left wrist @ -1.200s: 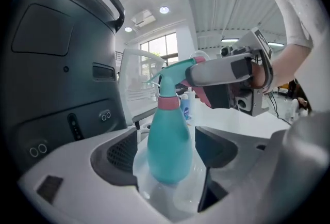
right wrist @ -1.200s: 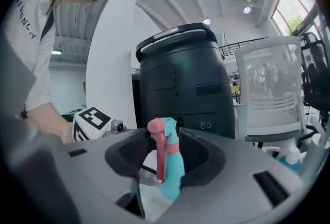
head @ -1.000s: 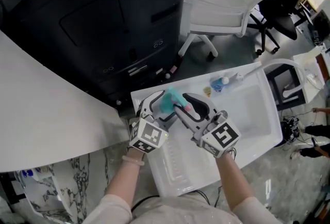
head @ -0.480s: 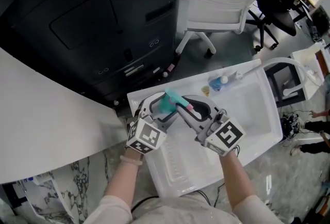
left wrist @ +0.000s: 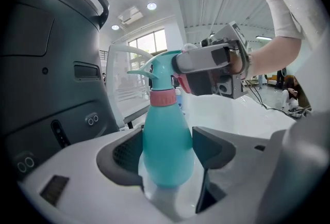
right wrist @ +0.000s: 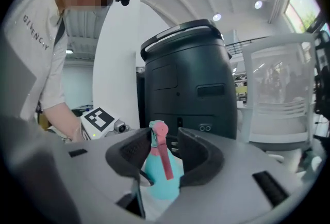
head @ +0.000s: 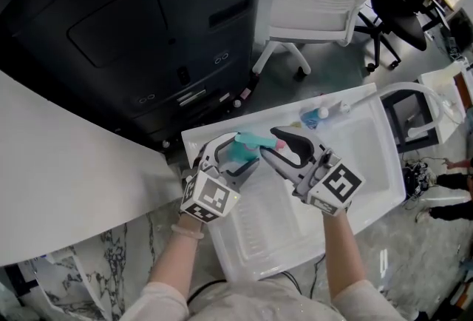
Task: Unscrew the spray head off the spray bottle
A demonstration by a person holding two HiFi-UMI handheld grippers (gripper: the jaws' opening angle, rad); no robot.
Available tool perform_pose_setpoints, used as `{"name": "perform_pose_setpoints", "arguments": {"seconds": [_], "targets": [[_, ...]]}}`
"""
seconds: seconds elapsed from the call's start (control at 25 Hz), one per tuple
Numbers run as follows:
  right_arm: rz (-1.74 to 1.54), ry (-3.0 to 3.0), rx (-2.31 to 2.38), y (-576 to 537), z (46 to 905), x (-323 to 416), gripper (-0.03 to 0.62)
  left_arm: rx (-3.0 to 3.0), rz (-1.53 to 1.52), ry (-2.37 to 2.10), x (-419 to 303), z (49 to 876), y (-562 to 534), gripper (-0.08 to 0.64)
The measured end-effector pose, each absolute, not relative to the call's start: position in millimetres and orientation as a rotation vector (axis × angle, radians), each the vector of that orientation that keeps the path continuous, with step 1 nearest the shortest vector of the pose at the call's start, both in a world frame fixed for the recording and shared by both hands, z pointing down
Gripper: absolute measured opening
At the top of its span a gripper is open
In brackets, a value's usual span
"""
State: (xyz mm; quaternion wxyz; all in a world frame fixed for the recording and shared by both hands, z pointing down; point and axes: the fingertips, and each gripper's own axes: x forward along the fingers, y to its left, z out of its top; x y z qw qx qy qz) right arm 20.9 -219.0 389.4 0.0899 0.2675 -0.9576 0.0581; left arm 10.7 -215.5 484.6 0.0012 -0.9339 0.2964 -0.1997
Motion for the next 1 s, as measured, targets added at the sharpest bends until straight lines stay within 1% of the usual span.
{"name": "perform_pose_setpoints", "arguments": {"seconds": [0.12,0.2,0.28,0.48,0.6,0.72,0.96,1.0], "targets": [[0.089,-2.840,1.112,-210.2,376.7,39.9,0.156,-2.938,-0.628,0.949,10.5,485.7,-215.6,0.304],[0.110,-2.840,1.216,-198.5,372.6,47.1,0.150,-2.942,-0.631,0.956,10.1,485.6,-216.0,0.304],[0.173,-2.864,1.211,-186.5,370.8,44.1,0.118,-2.943,-0.630,0.962,10.0,485.5,-216.0,0.304],[0.219,-2.848,1.189,-182.0,379.0,28.4,0.120,-2.945,-0.622,0.977,9.3,486.2,-216.1,0.304],[0.221,-2.812,1.226,-188.3,382.4,24.8,0.153,-2.948,-0.620,0.979,9.3,486.0,-215.8,0.304],[0.240,-2.794,1.272,-195.1,382.0,24.2,0.167,-2.945,-0.619,0.978,9.5,485.5,-215.9,0.304],[0.255,-2.811,1.221,-201.9,382.5,10.8,0.252,-2.947,-0.617,0.971,9.7,484.9,-215.2,0.304],[0.269,-2.815,1.197,-202.5,383.5,7.3,0.258,-2.947,-0.617,0.971,9.7,484.7,-215.3,0.304]]}}
